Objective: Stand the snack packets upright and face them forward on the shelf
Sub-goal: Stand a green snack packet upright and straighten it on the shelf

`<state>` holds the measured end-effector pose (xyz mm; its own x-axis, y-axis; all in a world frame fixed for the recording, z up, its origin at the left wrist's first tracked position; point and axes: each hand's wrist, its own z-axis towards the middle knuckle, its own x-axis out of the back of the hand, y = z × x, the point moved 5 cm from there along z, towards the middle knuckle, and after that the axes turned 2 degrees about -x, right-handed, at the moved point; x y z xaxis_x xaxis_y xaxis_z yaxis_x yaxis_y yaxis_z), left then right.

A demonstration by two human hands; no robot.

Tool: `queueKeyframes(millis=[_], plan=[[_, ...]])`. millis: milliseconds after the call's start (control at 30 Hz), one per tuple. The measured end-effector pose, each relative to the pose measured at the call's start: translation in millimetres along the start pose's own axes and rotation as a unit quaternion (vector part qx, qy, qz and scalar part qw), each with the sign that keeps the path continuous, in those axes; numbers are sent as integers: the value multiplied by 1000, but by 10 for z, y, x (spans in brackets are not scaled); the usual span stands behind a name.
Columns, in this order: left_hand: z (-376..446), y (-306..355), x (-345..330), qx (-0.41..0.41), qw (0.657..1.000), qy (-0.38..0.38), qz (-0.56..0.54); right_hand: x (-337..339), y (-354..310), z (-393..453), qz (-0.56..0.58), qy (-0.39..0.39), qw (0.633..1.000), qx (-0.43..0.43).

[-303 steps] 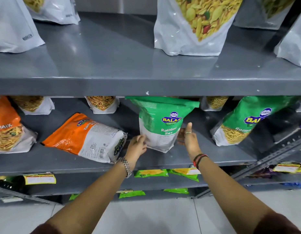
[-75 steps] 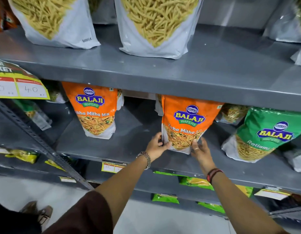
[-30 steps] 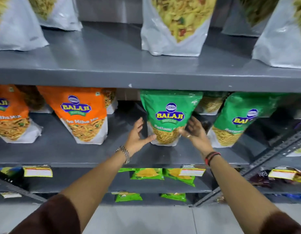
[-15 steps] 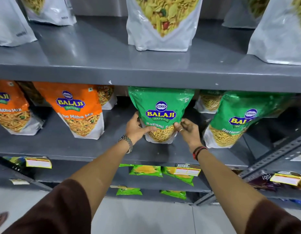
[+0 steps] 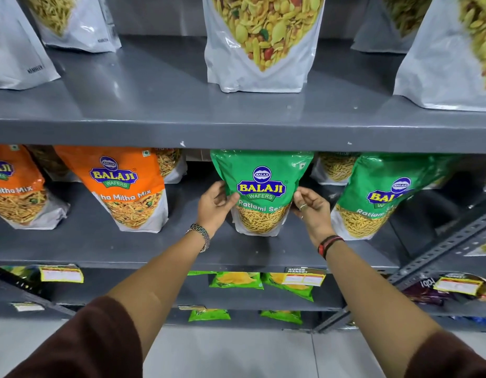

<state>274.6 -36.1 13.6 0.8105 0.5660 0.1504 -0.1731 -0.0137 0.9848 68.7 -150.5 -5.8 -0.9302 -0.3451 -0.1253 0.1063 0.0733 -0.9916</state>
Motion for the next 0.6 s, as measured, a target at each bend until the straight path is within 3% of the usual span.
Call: queueKeyframes(millis=[600], plan=[[22,-61,71,30,989,71,-128,-240,-107,13,8,54,998,-20]])
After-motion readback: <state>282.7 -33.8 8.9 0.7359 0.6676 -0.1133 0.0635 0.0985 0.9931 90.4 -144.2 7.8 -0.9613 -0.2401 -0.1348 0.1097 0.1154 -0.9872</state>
